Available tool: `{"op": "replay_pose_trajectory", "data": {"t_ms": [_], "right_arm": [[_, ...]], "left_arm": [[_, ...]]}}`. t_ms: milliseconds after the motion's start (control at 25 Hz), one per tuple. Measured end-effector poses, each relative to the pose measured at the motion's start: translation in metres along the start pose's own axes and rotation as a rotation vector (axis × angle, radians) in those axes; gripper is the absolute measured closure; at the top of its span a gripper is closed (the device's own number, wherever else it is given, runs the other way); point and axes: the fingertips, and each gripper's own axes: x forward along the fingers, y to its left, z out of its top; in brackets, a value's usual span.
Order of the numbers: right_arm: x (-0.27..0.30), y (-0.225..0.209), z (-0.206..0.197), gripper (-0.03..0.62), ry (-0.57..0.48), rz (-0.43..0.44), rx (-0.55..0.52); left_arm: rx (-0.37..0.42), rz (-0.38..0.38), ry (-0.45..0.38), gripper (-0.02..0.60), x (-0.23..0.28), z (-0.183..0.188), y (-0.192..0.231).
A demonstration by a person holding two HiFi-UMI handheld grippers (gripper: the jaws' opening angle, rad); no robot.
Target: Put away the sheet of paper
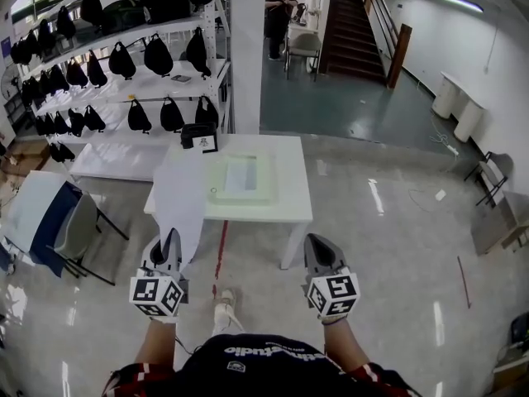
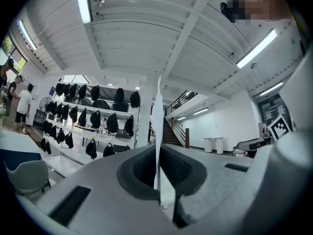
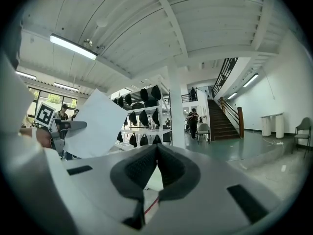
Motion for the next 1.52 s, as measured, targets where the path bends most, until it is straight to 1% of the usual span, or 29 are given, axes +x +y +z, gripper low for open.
{"op": "replay_pose_trajectory", "data": {"t_ms": [200, 400, 640, 880, 1040, 1280, 1520], "right_arm": [[0.034, -0.007, 0.005, 0.603, 0.000, -0.006, -0.013], [0.072, -0.008, 0.008, 0.603, 0.013, 0.005, -0.022], [0.115, -0.019, 0.014, 0.603, 0.024, 0.006, -0.020], [0.164, -0.017, 0.020, 0.603, 0.039, 0.019, -0.023], [0.194, -0.019, 0.024, 0.603, 0.036, 0.010, -0.030], [0.237, -0.028, 0.036, 0.603, 0.038, -0.020, -0.025], [0.279, -0.031, 0.047, 0.603, 0.028, -0.048, -0.030]], "left_arm": [[-0.010, -0.003, -0.003, 0.577, 0.031, -0.005, 0.018], [-0.038, -0.003, 0.022, 0.577, 0.062, -0.019, 0.037], [-0.039, 0.009, 0.023, 0.577, 0.096, -0.019, 0.057], [-0.046, 0.027, 0.046, 0.577, 0.128, -0.023, 0.091], [-0.057, 0.035, 0.052, 0.577, 0.154, -0.029, 0.117], [-0.044, 0.009, 0.046, 0.577, 0.202, -0.018, 0.142], [-0.052, -0.027, 0.043, 0.577, 0.247, -0.015, 0.166]]}}
